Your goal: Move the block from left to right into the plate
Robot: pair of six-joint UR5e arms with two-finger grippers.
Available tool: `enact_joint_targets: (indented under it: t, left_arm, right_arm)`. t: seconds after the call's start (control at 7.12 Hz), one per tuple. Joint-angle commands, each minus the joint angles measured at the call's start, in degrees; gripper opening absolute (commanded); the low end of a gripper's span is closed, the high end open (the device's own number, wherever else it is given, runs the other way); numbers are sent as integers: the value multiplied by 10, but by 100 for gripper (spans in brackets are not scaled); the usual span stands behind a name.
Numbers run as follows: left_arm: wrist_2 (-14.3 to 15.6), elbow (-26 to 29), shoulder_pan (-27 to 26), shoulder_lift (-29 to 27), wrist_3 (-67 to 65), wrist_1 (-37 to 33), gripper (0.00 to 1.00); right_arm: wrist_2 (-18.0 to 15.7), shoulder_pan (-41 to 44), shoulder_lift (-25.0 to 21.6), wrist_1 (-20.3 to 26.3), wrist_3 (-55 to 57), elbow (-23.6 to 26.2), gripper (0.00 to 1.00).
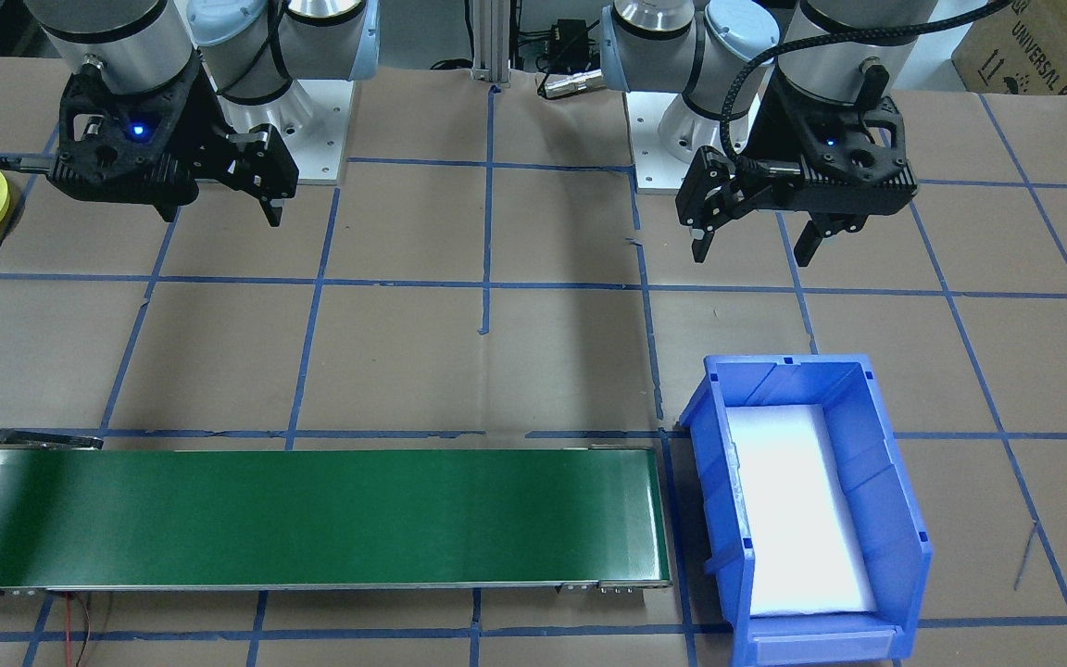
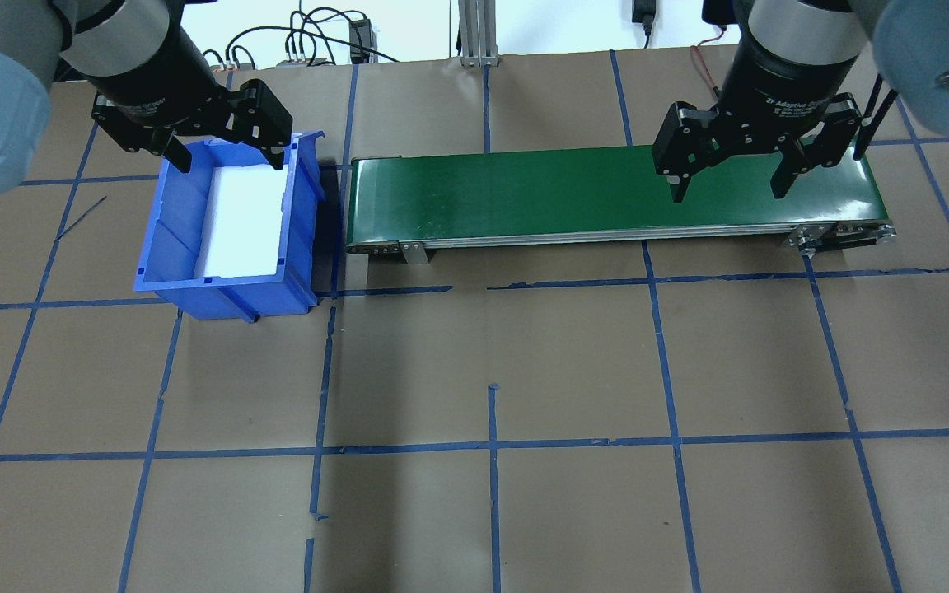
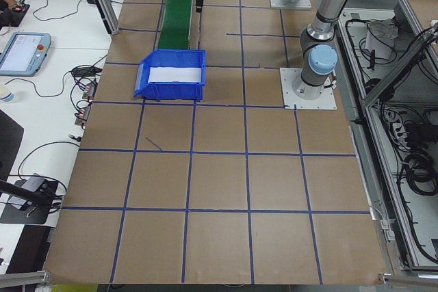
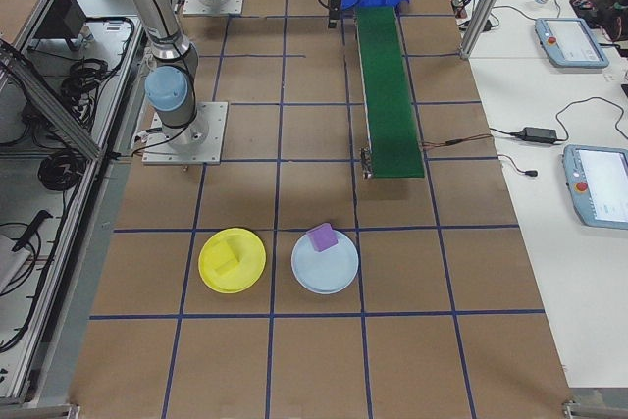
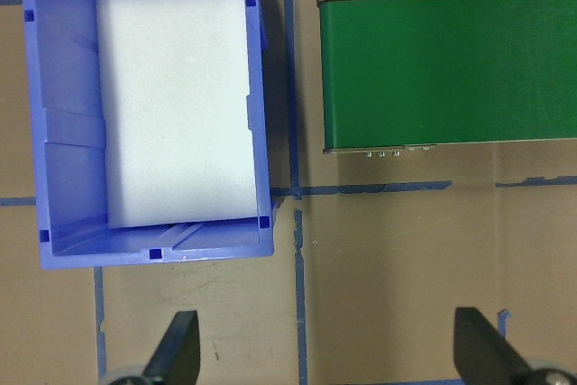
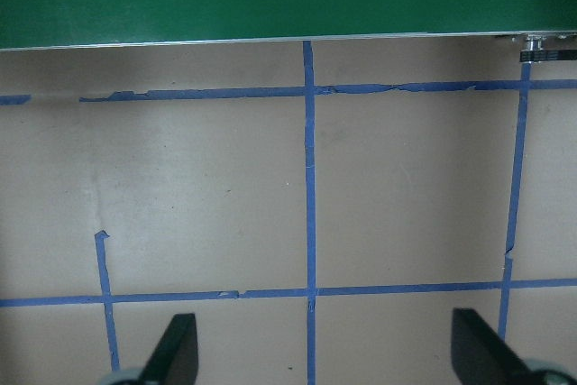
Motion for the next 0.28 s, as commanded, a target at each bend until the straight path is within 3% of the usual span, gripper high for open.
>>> enact_joint_targets:
  t: [0.0,0.14]
  left_arm:
    - [0,0,0,0,0,0,100]
    - [0,0,0,0,0,0,100]
  right_arm:
    - [3,-1,0,-1,0,0,100]
    - [11,0,-1,0,0,0,100]
